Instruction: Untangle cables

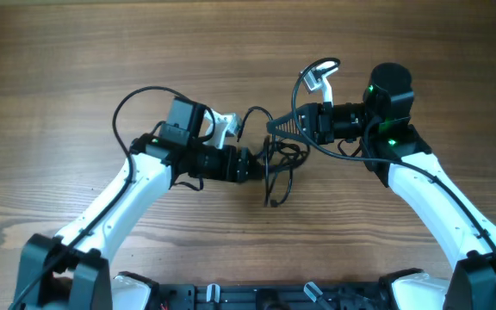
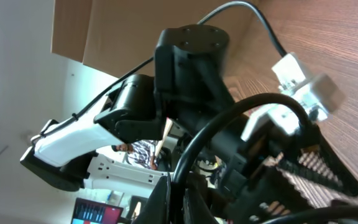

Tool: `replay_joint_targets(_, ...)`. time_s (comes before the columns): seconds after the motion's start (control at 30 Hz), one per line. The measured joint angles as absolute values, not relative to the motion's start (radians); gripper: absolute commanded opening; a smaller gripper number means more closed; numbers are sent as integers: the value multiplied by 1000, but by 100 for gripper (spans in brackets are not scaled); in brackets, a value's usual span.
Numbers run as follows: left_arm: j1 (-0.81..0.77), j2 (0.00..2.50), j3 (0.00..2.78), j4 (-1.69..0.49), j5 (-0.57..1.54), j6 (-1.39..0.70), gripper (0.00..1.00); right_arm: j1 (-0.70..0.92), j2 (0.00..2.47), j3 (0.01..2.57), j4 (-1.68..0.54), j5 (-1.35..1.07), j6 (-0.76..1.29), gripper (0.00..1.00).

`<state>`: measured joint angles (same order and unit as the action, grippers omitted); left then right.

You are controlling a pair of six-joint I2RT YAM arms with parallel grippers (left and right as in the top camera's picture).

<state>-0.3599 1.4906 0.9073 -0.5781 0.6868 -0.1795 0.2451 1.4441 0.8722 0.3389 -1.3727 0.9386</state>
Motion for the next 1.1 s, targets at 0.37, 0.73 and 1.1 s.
replay_joint_targets(0.37,-366,1513,907,-587,593,-269,4,245,1444,872,287,-1379,865,4)
replay_joint_targets(0.73,-366,1513,907,-587,531,-320,88,245,1444,872,205,-1341,824,4)
replay_joint_targets(1.1,-456,1513,907,-530,573,-75,14,246,1444,872,202,-1417,825,4)
